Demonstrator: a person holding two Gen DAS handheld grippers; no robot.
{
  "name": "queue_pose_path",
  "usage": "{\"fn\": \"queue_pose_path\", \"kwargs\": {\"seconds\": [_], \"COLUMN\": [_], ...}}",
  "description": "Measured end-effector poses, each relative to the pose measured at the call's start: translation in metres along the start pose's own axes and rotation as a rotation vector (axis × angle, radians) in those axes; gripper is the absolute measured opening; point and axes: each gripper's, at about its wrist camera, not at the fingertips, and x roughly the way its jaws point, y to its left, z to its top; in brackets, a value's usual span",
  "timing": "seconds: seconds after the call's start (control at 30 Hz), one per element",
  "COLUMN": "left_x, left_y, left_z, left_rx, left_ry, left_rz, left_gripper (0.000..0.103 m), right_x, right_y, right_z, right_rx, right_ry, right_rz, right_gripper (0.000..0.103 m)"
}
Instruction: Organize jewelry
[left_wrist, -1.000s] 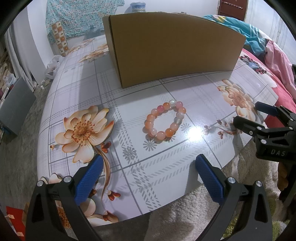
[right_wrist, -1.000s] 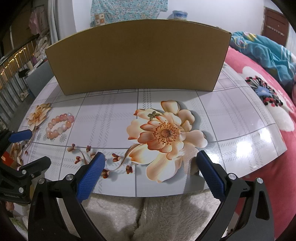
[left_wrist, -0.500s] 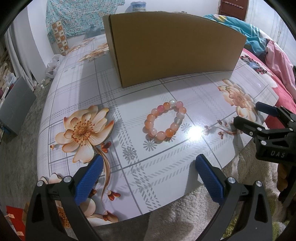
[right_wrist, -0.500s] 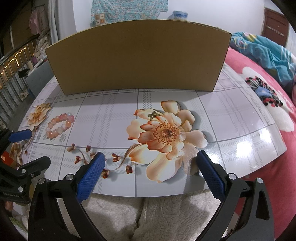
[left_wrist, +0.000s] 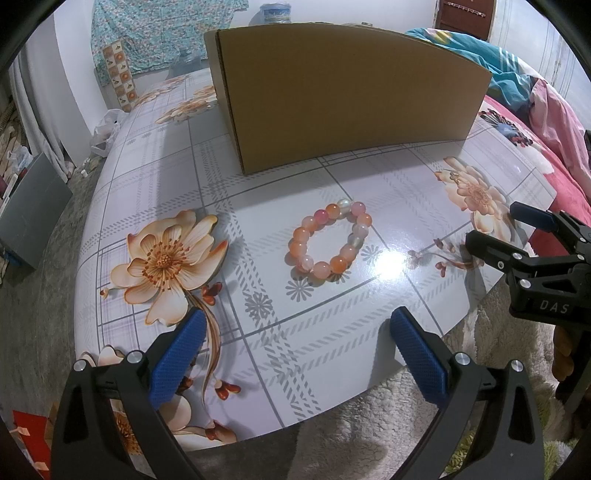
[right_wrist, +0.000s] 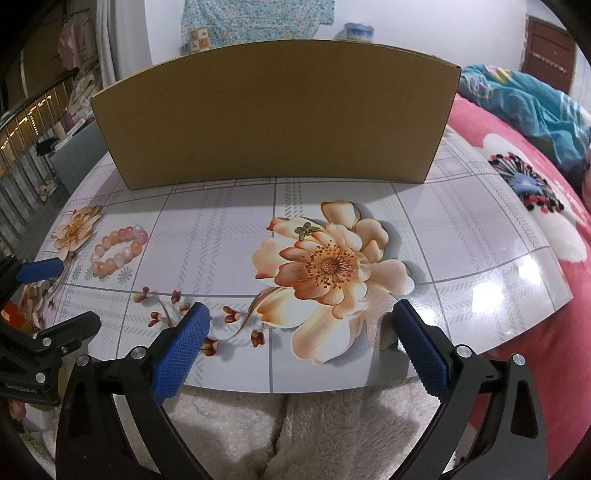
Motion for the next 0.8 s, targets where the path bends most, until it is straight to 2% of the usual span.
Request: {"fn": "queue_pose_path", "kwargs": {"seconds": [0.8], "left_x": [0.0003], "left_y": [0.0], "left_z": [0.0007], "left_rx": [0.0], "left_ry": [0.003], "left_rz": [0.0], "left_gripper": [0.098], "right_x": [0.0006], "right_y": [-0.0007], "right_z": [0.0003], "right_rx": [-0.002], "right_ry": [0.0], "right_rz": [-0.001], "right_gripper": [0.095]}}
